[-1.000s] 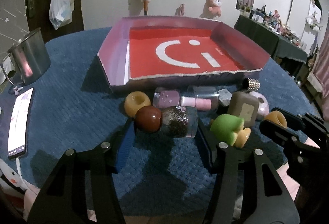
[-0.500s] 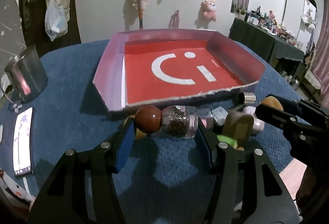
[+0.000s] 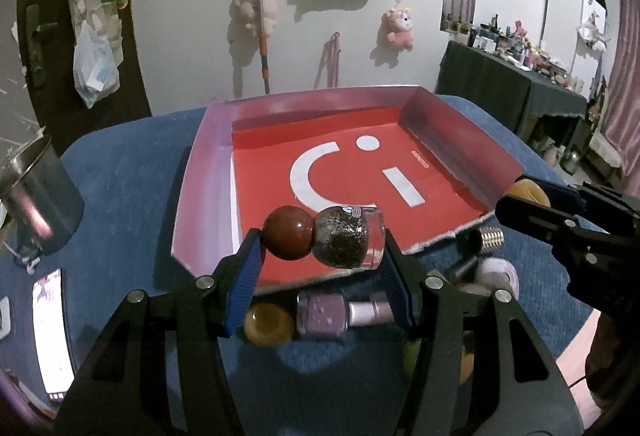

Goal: Organize rigid objects
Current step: 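Carry both items into the pink box and open both tools to release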

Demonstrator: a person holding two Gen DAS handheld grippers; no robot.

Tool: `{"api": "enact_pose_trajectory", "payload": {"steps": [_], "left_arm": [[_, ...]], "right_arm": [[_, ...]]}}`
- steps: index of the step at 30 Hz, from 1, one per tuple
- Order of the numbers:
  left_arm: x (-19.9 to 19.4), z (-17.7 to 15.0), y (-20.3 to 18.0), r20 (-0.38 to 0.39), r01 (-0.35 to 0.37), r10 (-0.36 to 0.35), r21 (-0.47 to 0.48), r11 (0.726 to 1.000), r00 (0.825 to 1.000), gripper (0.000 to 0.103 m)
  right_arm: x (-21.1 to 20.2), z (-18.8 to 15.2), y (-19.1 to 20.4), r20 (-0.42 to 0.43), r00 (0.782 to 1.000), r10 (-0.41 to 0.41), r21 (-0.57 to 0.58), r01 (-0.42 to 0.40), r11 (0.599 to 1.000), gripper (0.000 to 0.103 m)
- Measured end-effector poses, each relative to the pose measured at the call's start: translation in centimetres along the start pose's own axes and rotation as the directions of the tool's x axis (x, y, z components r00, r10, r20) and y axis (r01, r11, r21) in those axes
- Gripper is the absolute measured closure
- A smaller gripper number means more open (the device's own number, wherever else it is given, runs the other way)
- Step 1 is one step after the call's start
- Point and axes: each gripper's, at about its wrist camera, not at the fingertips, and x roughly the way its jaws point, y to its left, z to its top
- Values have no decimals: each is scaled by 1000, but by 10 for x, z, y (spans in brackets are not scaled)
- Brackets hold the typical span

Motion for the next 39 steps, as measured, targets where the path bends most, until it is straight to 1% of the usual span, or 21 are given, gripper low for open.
{"api": "enact_pose_trajectory", "payload": {"steps": [8,13,19,28,33,39], "left_arm": [[20,26,5,0,8,-8,21,1000,1000,49],[38,41,9,-18,26,-25,16,1000,1000,49],[63,51,16,-51,31,-31,0,1000,998,49],[99,55,25,-122,14,-16,-21,1000,992,49],[116,51,26,-175,11,-15,-25,1000,985,49],[131,46,24,-231,13,-16,-14,1000,973,49]], "right_arm": [[18,21,-14,-10,1000,2,8,-2,1000,63],[35,37,-27,-30,1000,6,21,-5,1000,63],[62,51,-36,-70,998,2,22,0,1000,63],[106,62,-49,-156,988,6,44,1,999,63],[131,59,-56,-228,973,25,72,-9,997,63],[147,53,-61,-282,959,14,75,8,997,63]]}}
